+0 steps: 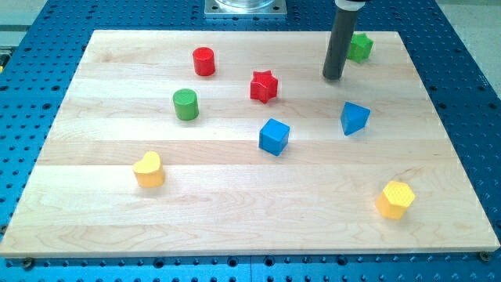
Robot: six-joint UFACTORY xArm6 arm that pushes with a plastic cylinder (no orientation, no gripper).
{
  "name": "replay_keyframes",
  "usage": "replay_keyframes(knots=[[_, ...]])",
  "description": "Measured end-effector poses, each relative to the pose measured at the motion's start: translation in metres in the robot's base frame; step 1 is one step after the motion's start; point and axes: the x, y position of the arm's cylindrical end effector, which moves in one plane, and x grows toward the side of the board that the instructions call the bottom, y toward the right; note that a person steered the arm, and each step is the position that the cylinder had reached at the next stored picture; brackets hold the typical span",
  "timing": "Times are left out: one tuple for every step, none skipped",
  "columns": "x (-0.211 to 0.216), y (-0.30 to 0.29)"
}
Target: Place the blue triangle and red star diagonally to each other
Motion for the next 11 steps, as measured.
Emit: replay_keyframes(knots=[[-0.010, -0.031], [-0.040, -0.068], [-0.024, -0.136], [0.021, -0.163], [0.036, -0.132], [0.049, -0.089], [0.049, -0.069], [0.038, -0.026], [0.076, 0.056], [0.131, 0.076], [0.154, 0.036]])
